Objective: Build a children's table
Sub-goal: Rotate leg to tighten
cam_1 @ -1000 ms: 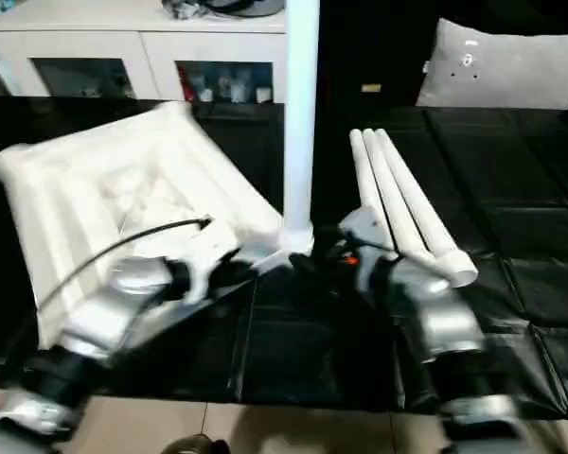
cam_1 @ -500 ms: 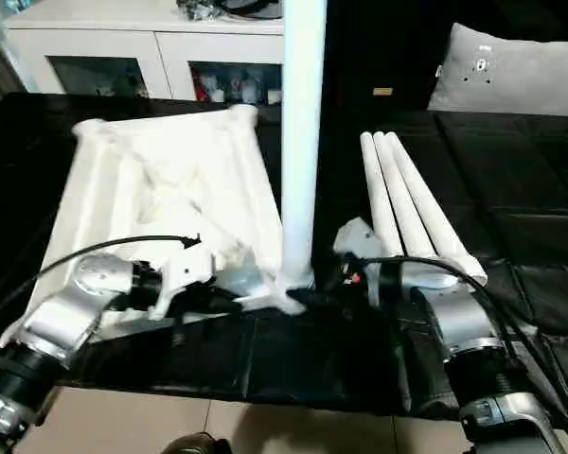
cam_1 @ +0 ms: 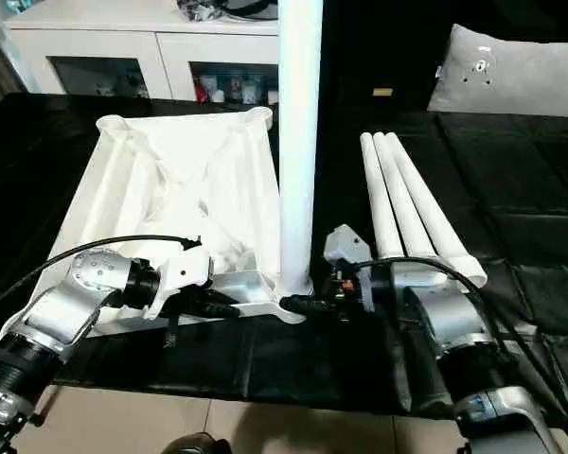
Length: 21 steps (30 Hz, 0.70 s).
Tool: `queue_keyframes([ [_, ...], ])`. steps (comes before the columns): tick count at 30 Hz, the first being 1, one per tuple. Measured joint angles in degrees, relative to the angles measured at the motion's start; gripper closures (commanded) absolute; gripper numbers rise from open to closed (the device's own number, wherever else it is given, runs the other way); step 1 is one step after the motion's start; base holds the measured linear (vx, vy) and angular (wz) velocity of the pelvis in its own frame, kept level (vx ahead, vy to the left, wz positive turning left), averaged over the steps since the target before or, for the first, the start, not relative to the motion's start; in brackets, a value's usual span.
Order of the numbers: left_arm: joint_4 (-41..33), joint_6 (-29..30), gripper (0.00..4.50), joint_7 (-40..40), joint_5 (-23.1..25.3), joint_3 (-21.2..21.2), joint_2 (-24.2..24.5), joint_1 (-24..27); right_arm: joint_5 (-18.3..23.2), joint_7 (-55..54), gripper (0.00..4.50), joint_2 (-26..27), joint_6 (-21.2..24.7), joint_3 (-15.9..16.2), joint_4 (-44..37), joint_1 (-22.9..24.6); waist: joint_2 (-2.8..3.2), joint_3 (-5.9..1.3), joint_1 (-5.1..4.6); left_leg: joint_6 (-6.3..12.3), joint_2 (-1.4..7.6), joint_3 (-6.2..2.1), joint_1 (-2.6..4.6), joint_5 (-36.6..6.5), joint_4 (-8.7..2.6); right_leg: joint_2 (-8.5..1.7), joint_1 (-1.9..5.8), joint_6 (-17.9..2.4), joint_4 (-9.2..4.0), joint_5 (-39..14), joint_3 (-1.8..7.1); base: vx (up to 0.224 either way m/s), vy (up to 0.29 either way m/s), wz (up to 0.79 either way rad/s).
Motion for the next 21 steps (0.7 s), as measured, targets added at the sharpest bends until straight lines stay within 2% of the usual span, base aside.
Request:
queue_keyframes([
  [9, -0.96, 2.3, 4.5, 1.39, -0.67, 0.89, -0.86, 0.91, 0.67, -1.64, 1.78, 1.58, 2.3, -1.05, -0.81, 0.96, -0.01, -0.01, -0.08, 0.0, 0.02, 0.0, 0.02, 0.01, 0.02, 0.0, 0.0, 0.0, 0.05, 0.0, 0.0, 0.0, 0.0, 0.0],
  [11, -1.92, 7.27, 4.5, 7.03, -0.3, 3.36, -3.1, 1.91, -0.79, -9.08, 1.81, 5.08, 2.85, -2.52, -0.03, 1.03, -0.07, -0.05, -0.49, -0.09, 0.04, 0.01, 0.17, 0.08, 0.03, 0.02, 0.04, -0.1, 0.16, 0.06, 0.01, 0.0, 0.0, 0.0],
  [13, -2.42, 11.15, 4.5, 12.02, 0.59, 4.65, -5.42, 1.9, -2.13, -17.1, 1.81, 8.2, 3.2, -3.77, 1.25, 0.43, -0.12, -0.03, -1.57, -0.19, 0.02, 0.03, 0.32, 0.19, -0.03, 0.03, 0.09, -0.24, 0.16, 0.15, 0.08, 0.0, 0.0, 0.0],
  [17, -3.15, 19.44, 4.5, 23.01, 0.74, 7.59, -12.81, 2.03, -3.26, -30.87, 1.81, 14.34, 4.51, -7.37, 7.56, -3.41, -0.26, 0.04, -2.99, -0.3, 0.04, 0.1, 0.68, 0.26, -0.11, 0.02, 0.25, -0.38, 0.14, 0.24, 0.11, 0.0, 0.0, 0.0],
  [19, -3.4, 22.85, 4.5, 28.31, 1.27, 8.56, -16.02, 1.51, -4.05, -37.45, 1.81, 17.15, 4.82, -8.79, 10.48, -5.66, -0.21, 0.01, -3.31, -0.36, 0.02, 0.12, 0.72, 0.29, -0.25, 0.01, 0.24, -0.39, 0.13, 0.25, 0.12, 0.0, 0.0, 0.0],
  [21, -3.22, 24.45, 4.5, 32.19, 1.81, 9.21, -18.55, 1.04, -4.57, -41.88, 1.82, 18.77, 4.7, -9.54, 12.2, -7.04, -0.19, 0.01, -3.22, -0.38, 0.02, 0.11, 0.71, 0.31, -0.35, 0.02, 0.23, -0.37, 0.09, 0.25, 0.09, 0.0, 0.0, 0.0],
])
